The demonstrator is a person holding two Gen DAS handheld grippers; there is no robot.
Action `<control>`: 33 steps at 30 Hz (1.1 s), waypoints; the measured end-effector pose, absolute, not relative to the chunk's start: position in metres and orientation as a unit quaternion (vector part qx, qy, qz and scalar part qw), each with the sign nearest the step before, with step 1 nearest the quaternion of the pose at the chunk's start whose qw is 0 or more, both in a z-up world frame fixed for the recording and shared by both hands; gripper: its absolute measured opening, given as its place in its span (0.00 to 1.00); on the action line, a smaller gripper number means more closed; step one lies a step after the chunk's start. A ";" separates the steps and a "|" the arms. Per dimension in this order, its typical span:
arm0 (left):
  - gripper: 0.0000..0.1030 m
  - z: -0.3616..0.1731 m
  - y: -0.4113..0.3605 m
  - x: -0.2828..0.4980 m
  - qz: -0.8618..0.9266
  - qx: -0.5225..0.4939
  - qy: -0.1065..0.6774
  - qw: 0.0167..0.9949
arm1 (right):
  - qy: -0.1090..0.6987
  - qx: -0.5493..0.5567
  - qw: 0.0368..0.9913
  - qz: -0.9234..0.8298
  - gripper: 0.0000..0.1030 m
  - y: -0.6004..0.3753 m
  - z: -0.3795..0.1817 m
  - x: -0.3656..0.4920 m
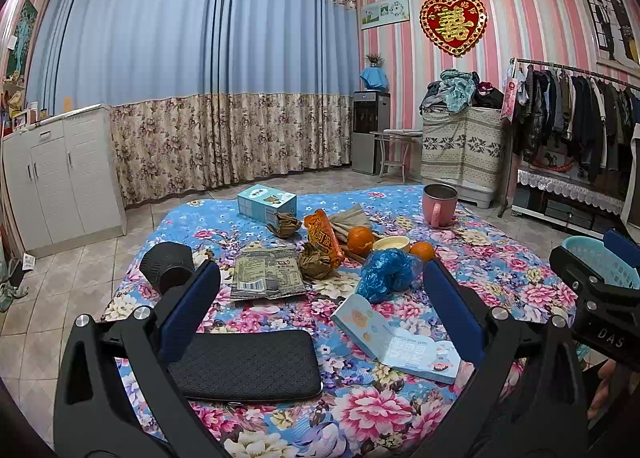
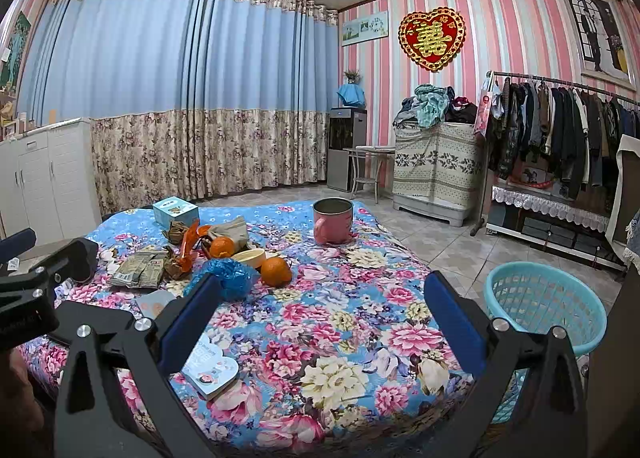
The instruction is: Collect trash
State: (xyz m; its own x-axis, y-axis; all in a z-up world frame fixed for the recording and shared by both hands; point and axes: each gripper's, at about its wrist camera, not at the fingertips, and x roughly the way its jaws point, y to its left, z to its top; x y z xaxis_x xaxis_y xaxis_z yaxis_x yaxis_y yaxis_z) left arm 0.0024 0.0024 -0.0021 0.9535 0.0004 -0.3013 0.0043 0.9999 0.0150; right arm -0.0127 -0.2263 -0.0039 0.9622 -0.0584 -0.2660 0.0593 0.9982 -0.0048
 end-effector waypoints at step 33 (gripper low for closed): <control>0.95 -0.006 0.010 0.005 0.003 0.007 0.152 0.988 | 0.136 0.003 0.990 -0.029 0.96 -0.227 -0.005 -0.012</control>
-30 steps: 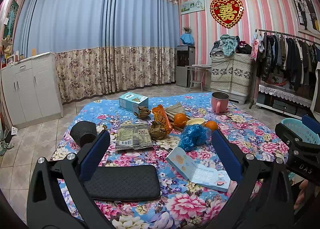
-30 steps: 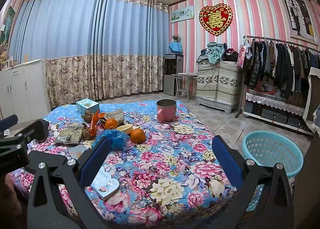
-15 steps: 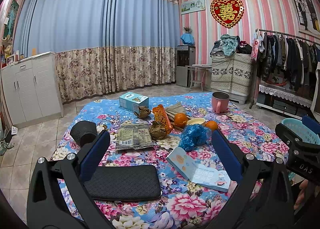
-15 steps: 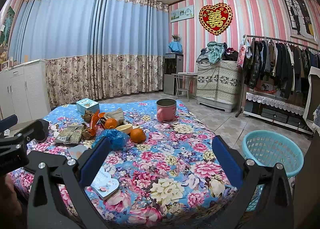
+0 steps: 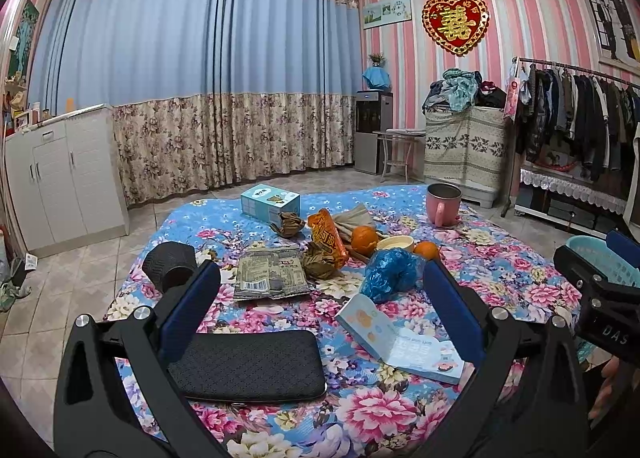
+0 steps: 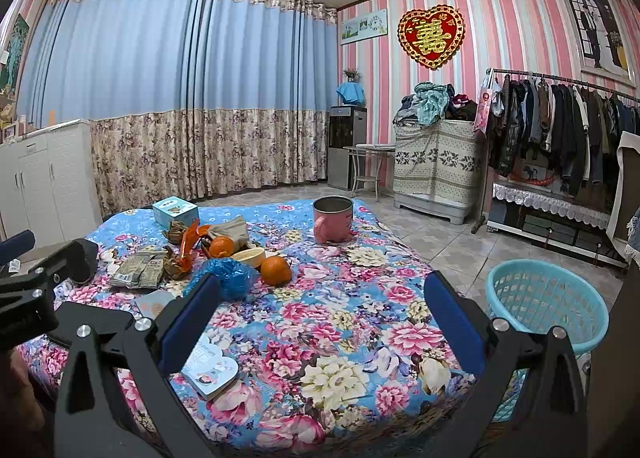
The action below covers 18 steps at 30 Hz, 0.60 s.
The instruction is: Collect trash
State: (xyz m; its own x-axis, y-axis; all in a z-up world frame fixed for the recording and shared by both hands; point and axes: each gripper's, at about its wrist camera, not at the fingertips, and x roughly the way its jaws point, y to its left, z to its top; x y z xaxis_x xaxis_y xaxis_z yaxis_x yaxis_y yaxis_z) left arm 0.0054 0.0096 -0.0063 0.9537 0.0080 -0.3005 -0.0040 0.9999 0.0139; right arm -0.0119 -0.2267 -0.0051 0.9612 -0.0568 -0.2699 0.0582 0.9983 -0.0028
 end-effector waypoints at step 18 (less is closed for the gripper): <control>0.95 -0.006 0.010 0.005 0.003 0.007 0.153 0.988 | 0.138 0.003 0.990 -0.028 0.96 -0.225 -0.007 -0.009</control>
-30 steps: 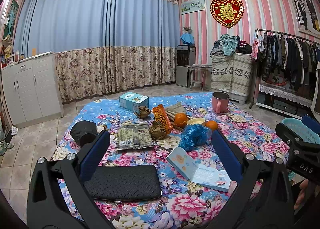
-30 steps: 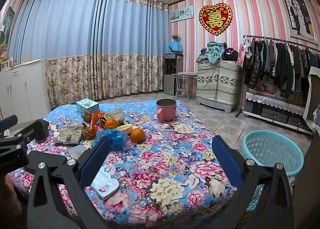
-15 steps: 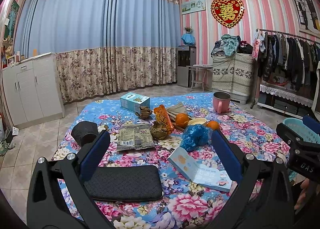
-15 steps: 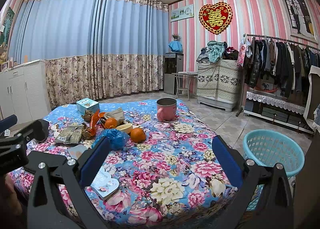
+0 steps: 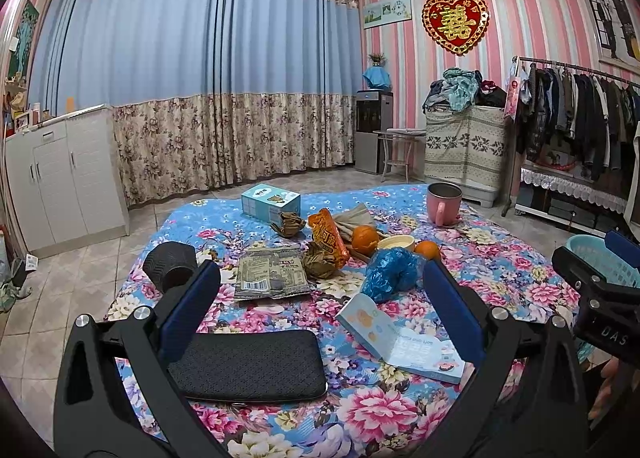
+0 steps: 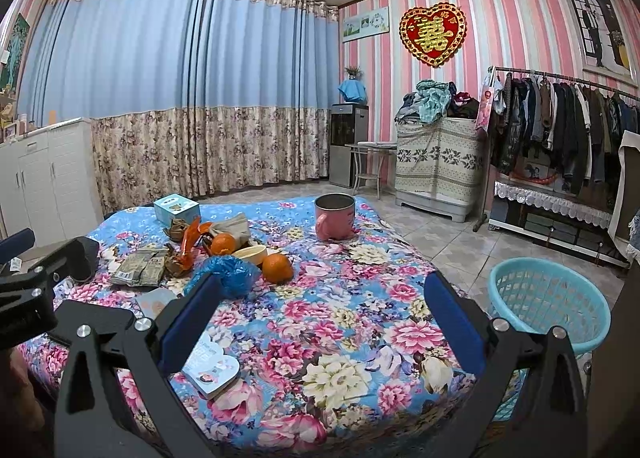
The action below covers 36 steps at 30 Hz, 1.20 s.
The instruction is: Collect trash
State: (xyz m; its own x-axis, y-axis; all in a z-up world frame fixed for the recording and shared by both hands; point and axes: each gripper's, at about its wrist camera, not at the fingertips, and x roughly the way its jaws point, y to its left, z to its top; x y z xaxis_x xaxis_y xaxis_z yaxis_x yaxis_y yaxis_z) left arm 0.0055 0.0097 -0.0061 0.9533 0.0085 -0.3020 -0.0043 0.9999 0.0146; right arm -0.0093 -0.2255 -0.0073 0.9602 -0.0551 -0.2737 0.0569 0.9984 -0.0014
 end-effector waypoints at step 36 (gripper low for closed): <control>0.95 -0.012 0.027 0.011 0.025 -0.008 0.181 0.983 | 0.174 0.007 0.984 -0.026 0.96 -0.224 -0.021 0.009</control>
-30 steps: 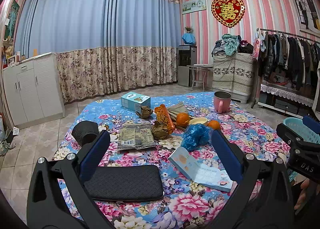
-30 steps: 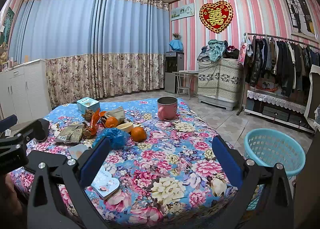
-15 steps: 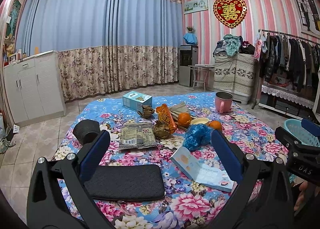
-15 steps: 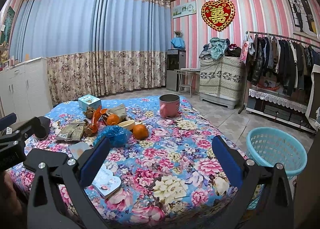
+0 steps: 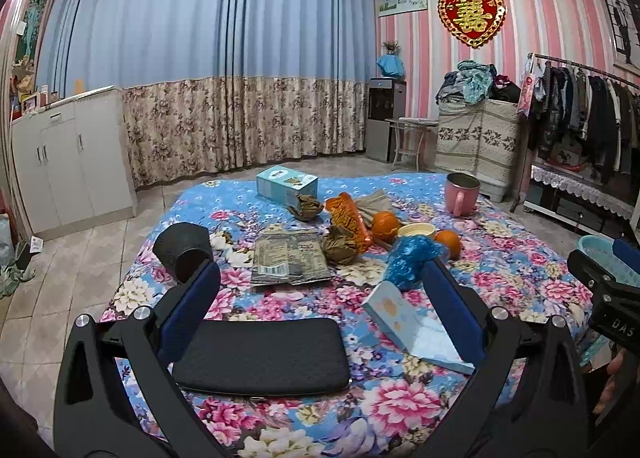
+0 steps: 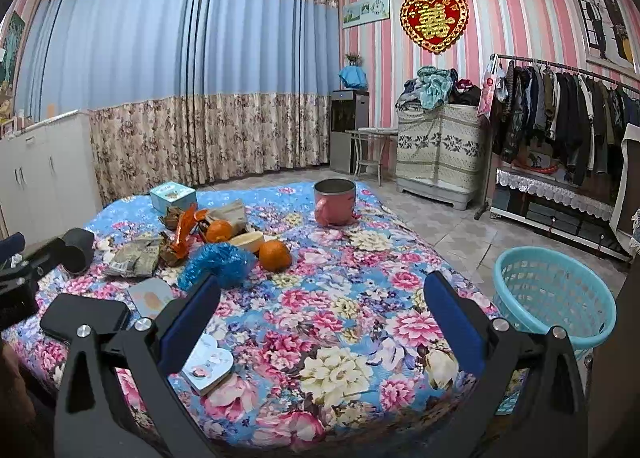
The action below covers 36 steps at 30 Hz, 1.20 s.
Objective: Collect trash
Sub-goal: 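Grasp the light blue picture booklet with the right gripper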
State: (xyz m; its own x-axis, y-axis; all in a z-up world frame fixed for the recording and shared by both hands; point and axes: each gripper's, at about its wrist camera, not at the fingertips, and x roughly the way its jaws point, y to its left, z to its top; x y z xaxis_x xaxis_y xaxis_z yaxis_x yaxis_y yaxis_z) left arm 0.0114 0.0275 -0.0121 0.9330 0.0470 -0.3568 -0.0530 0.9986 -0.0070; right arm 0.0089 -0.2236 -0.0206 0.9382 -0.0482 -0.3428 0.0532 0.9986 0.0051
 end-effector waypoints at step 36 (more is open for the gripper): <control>0.95 -0.016 0.072 0.043 0.028 -0.006 0.212 0.977 | 0.317 -0.049 0.940 0.114 0.96 -0.146 -0.111 0.073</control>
State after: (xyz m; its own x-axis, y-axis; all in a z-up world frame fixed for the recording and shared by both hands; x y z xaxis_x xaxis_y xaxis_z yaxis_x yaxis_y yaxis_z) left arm 0.0432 0.0721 -0.0160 0.9087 0.0529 -0.4140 -0.0576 0.9983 0.0012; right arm 0.0728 -0.1457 -0.1106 0.7727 0.1828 -0.6079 -0.2454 0.9692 -0.0205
